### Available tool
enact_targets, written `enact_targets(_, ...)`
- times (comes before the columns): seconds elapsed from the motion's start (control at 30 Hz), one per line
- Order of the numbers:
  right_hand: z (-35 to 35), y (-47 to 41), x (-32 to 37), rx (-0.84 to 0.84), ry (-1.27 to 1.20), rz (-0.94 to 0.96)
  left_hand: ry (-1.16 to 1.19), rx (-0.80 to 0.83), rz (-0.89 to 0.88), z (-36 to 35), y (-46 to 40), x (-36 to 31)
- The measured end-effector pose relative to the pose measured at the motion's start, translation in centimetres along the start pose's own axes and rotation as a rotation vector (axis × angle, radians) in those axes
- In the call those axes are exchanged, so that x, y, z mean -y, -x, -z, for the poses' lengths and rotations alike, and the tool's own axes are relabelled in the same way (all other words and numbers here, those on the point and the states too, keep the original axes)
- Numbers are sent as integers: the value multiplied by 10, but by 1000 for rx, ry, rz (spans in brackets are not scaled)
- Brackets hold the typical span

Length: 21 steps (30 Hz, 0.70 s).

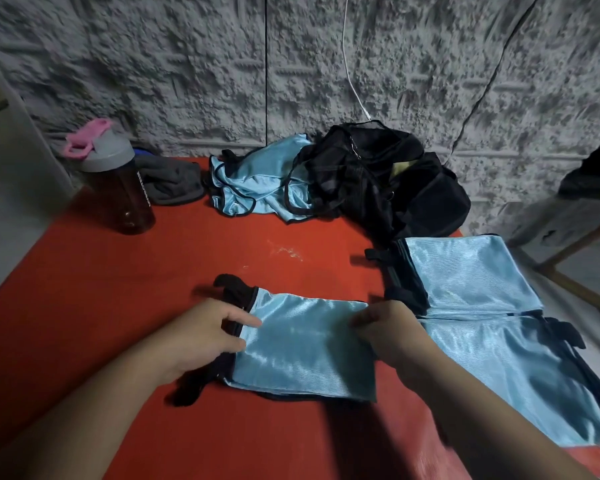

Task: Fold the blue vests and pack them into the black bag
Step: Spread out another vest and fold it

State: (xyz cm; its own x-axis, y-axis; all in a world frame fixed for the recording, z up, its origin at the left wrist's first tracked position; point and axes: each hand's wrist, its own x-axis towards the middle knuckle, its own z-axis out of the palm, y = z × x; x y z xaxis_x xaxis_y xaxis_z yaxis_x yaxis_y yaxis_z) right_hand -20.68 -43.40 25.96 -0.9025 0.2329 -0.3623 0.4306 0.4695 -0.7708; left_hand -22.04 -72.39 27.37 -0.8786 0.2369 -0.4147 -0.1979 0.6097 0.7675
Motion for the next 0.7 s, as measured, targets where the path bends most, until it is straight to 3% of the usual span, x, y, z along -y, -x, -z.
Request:
enact_targets(0.13,6,8,2,130,68,66,-94,-52,-40,-6,4,2)
enact_targets(0.3,5,25,8,216,355,135,-233,-112,-99,-17,14,1)
enact_targets(0.53,27,45,24,113,432,244,-166,-245,-181,-35,37,-13)
enact_targets(0.7,90,59,13,-11,354,305,-48,-304,-281,-73,55,-50)
